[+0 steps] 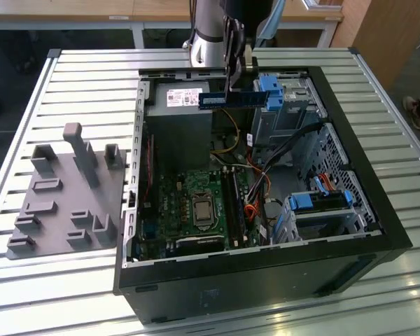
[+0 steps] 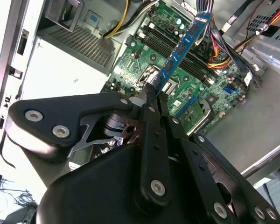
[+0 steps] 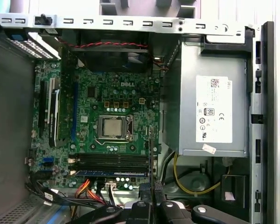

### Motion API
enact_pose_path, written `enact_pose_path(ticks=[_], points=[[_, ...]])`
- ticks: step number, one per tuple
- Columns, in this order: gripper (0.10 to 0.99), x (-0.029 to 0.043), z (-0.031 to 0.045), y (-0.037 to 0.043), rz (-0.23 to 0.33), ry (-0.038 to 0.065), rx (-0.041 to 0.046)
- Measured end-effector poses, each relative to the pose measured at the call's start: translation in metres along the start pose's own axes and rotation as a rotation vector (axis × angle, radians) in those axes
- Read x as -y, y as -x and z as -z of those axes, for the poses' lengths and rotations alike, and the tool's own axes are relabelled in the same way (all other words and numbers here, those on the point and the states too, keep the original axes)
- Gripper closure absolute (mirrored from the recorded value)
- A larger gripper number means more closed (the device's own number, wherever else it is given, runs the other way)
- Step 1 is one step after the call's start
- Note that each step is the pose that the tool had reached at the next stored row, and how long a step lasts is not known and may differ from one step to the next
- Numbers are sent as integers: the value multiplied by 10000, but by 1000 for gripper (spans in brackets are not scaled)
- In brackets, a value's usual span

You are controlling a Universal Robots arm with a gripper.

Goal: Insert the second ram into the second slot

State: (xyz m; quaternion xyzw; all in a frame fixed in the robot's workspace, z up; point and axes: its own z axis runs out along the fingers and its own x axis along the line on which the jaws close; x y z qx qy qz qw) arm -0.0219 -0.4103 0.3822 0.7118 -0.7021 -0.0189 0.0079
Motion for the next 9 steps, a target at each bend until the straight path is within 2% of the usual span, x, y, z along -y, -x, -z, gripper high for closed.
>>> enact_pose_path(ticks=[9], points=[[949, 1, -11, -1, -1298, -21, 13]])
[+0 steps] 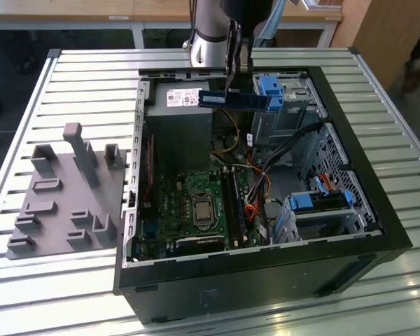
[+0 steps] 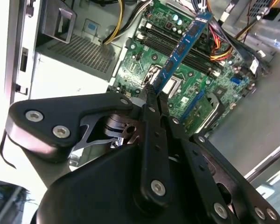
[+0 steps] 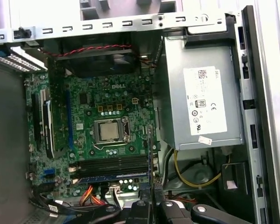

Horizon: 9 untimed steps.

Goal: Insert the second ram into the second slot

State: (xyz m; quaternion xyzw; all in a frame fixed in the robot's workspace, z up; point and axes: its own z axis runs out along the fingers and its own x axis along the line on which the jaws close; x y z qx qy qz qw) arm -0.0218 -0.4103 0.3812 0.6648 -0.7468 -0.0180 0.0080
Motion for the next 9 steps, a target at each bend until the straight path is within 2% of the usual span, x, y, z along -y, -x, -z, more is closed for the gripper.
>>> enact_pose_path(ticks=[9], points=[[949, 0, -6, 0, -651, -8, 22]])
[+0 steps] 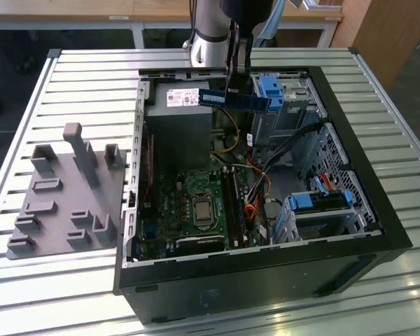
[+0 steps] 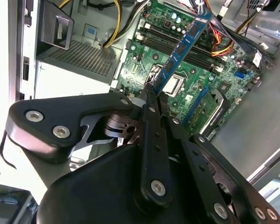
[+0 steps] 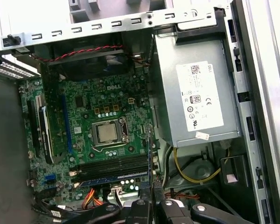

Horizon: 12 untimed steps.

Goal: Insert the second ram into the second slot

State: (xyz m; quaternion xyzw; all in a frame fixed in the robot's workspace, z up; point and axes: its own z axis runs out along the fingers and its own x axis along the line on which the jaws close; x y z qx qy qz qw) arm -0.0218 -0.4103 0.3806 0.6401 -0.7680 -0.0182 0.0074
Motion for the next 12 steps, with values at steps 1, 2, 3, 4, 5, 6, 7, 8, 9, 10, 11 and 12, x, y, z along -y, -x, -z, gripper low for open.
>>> enact_pose_path(ticks=[1, 2, 3, 4, 5, 6, 7, 8, 9, 10, 11, 12], points=[[949, 0, -1, 0, -58, -1, 3], [949, 0, -1, 0, -112, -2, 5], [949, 0, -1, 0, -162, -2, 7], [949, 0, -1, 0, -203, -2, 8], [949, 0, -1, 0, -235, -3, 9], [949, 0, -1, 0, -264, -3, 11], [949, 0, -1, 0, -293, -3, 12], [949, 0, -1, 0, -324, -4, 13], [949, 0, -1, 0, -360, -4, 13], [949, 0, -1, 0, -395, -5, 15], [949, 0, -1, 0, -434, -5, 17], [949, 0, -2, 0, -473, -5, 18]])
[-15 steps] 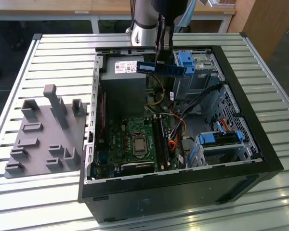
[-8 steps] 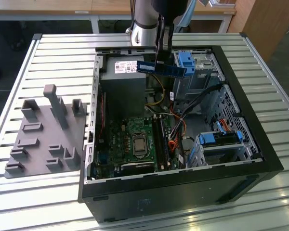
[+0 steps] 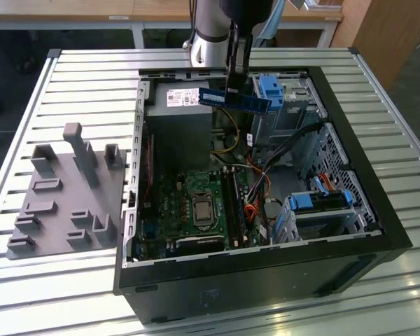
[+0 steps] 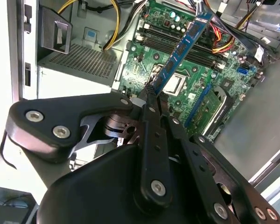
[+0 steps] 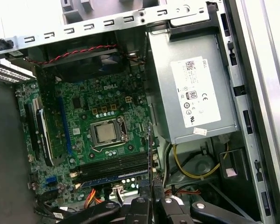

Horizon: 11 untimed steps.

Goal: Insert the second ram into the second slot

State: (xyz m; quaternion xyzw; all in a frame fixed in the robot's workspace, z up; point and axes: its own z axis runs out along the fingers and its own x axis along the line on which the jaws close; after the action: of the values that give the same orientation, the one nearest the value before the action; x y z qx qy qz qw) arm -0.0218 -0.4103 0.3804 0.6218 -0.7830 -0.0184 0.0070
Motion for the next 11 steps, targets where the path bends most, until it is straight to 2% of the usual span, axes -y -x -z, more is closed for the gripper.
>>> enact_pose_path(ticks=[11], points=[[949, 0, 0, 0, -403, -5, 15]])
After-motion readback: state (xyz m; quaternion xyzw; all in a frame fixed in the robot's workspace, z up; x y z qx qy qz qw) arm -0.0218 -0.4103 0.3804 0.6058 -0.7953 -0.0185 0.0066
